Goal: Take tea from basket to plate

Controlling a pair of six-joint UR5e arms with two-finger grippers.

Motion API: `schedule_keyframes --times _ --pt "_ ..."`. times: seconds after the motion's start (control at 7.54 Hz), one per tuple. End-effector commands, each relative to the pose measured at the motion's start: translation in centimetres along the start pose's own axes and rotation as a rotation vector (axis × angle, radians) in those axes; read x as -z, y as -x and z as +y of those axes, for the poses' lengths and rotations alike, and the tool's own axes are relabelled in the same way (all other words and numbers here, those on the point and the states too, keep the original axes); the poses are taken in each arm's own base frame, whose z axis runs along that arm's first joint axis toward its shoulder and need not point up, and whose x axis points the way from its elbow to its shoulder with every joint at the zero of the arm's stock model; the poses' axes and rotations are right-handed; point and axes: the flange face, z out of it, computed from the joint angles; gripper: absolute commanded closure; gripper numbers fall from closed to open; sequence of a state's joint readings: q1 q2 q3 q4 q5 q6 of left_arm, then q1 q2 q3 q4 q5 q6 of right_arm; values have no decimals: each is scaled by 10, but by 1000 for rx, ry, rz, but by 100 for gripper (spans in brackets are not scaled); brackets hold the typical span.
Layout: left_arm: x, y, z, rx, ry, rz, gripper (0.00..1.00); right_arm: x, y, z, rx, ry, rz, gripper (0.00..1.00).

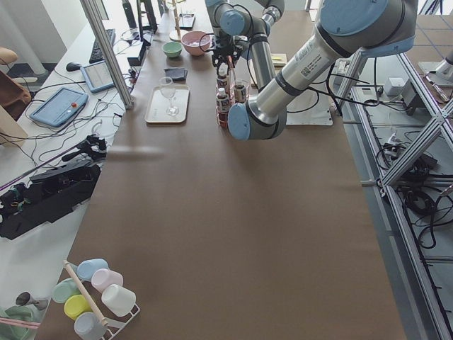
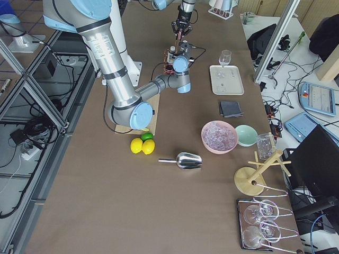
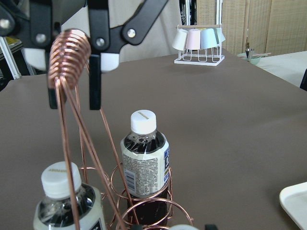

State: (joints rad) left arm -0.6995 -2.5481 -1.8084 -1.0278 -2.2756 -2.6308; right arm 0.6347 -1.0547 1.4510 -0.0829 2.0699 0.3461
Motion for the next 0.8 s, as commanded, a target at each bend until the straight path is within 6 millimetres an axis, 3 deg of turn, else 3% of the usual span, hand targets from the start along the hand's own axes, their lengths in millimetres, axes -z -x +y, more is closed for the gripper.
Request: schedule_keyframes --times 0.0,0.27,0.66 --pt "-1 -2 0 1 -3 -2 100 1 -1 0 -9 1 1 100" --pt "-2 -2 0 3 -5 -4 100 18 -17 -13 6 -12 25 100" --pt "-1 -2 1 -1 -4 -3 100 51 -40 -54 0 -34 44 100"
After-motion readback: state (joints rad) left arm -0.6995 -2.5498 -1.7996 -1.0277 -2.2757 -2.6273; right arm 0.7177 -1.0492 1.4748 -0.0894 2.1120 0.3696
